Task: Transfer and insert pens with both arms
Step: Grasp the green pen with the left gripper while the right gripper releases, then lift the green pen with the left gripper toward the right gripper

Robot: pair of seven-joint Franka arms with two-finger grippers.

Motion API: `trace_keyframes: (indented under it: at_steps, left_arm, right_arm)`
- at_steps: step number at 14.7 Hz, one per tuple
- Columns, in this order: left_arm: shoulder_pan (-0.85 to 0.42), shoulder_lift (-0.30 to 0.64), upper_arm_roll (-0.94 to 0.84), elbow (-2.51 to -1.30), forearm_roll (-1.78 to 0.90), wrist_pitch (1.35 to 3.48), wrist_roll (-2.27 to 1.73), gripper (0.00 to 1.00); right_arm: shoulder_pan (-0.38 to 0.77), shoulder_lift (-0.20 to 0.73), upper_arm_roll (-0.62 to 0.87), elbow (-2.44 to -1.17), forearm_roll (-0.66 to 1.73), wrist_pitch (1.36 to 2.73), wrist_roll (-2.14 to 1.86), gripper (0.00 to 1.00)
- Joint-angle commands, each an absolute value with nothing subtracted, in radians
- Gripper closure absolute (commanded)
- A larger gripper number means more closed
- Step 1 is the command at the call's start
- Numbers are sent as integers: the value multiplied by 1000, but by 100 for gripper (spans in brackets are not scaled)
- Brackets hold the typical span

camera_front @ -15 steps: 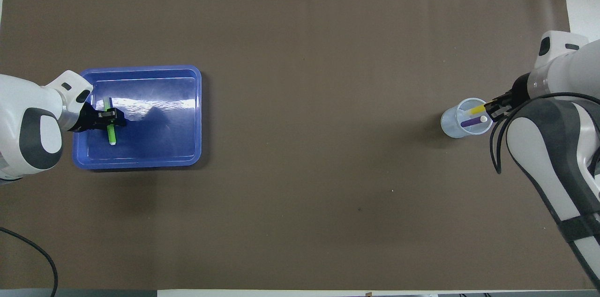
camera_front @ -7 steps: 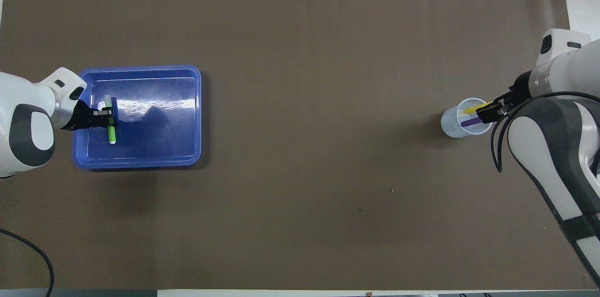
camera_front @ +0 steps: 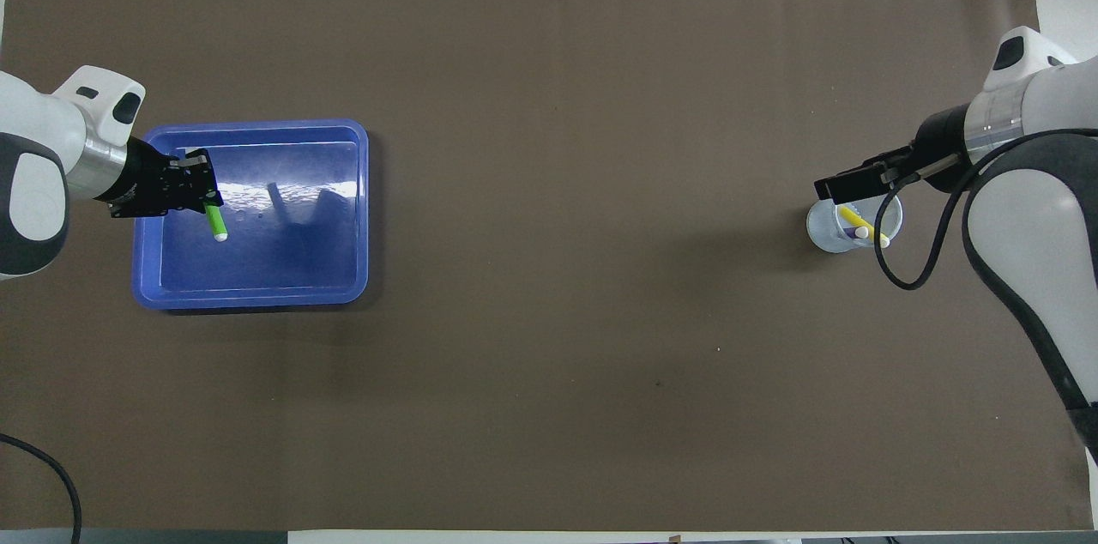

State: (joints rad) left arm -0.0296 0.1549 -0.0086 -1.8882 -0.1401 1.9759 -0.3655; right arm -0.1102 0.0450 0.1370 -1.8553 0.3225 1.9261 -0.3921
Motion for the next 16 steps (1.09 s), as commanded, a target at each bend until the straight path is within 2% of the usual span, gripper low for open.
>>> trace_keyframes:
  at_steps: [1, 4, 6, 10, 12, 16]
  left_arm:
    - [-133, 147, -2, -1827, -196, 1913, -626, 100]
    - [-259, 159, -3, -1781, -265, 1936, -913, 100]
    - [-326, 166, -3, -1770, -332, 2003, -1073, 100]
    - [-452, 178, -3, -1778, -417, 2152, -1345, 100]
    - [-497, 179, -3, -1779, -477, 2215, -1391, 100]
    - [-570, 183, -3, -1782, -555, 2334, -1465, 100]
  right_arm:
    - [-63, 43, 149, -1848, 438, 1914, -171, 0]
    - [12, 38, 149, -1855, 518, 1943, 50, 0]
    - [58, 37, 149, -1874, 554, 2029, 144, 0]
    - [71, 2, 149, -1962, 849, 2132, 195, 0]
    - [77, -12, 150, -1997, 952, 2190, 195, 0]
    - [171, -28, 149, -2066, 1146, 2367, 199, 0]
